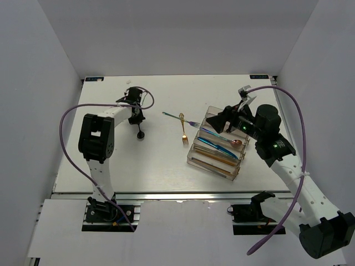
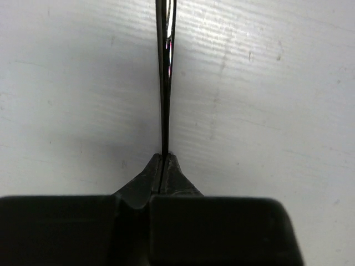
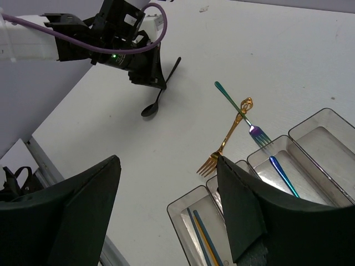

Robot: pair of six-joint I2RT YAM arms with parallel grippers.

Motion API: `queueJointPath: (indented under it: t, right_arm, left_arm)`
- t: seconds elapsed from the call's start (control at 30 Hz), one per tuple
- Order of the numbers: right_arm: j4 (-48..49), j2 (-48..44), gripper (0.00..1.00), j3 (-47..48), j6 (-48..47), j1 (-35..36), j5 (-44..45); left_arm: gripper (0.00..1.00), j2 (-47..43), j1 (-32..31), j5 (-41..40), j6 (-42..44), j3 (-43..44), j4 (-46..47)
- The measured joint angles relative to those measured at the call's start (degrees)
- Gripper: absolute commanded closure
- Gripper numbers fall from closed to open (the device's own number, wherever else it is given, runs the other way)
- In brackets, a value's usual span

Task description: Sort the eating utensils into containers

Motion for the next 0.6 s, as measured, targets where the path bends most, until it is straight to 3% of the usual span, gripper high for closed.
queueJointPath:
  t: [0.2,0.33,0.6]
  right_arm:
    - [1.7,-0.9,0.21,-0.6,0.6,0.0,-2.6]
    - [3.3,-0.6,0.21,-1.4,1.9,0.0,-4.0]
    - [10.9,7.7,0.27,-3.7,11.8,0.3,-2.5]
  left_arm:
    - [1.00,-6.0,-3.0,-3.8,-4.0,-9.8,6.4]
    - [1.00,-11.8,-6.0,-5.4,-6.5,-16.8,5.9]
    - [1.00,-33.9,-11.3,-0.3,-6.9,-29.4,7.1]
